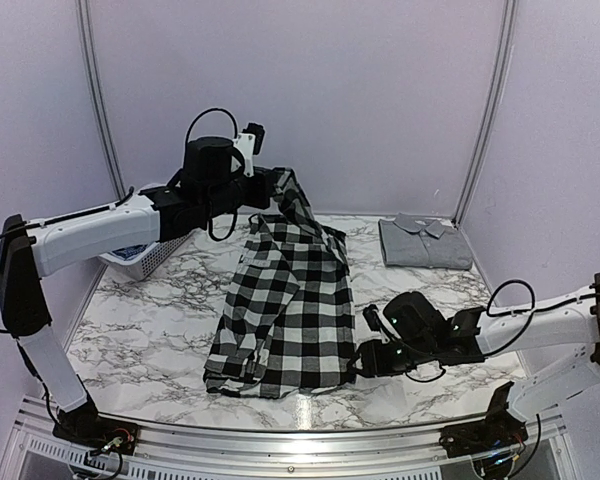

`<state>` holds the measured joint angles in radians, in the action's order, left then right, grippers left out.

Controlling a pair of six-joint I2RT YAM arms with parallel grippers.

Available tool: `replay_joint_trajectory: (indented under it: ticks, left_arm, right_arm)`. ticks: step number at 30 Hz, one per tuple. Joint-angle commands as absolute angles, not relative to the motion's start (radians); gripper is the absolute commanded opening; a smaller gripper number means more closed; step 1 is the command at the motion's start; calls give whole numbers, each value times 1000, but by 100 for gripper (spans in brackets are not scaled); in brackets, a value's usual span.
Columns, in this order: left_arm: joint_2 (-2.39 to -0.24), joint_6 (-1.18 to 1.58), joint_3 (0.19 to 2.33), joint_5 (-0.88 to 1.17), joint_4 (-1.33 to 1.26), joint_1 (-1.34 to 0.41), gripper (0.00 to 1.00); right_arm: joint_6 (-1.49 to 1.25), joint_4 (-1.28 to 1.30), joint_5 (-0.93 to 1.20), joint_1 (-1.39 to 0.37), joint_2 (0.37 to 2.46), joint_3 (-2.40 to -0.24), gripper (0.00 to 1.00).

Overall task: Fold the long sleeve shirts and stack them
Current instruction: Pick up the corner of the shirt from the center of the board.

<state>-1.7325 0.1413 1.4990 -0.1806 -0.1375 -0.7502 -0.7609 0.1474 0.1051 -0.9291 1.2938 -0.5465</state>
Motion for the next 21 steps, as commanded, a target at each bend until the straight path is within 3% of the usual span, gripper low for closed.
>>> replay_joint_trajectory:
  ticks: [1,12,21]
  left_arm:
    - [-1700,133,1495,-162,-177,-735,0]
    - [-1703,149,1496,-166,-190,-724,0]
    - [-1712,154,1519,-189,-201,-699,0]
  right_arm:
    - [-860,122,113,-970,1304,-530,49]
    - [-910,60,144,-982,1346,-509,35]
    - [-888,143,105,-991,1345,-591,8]
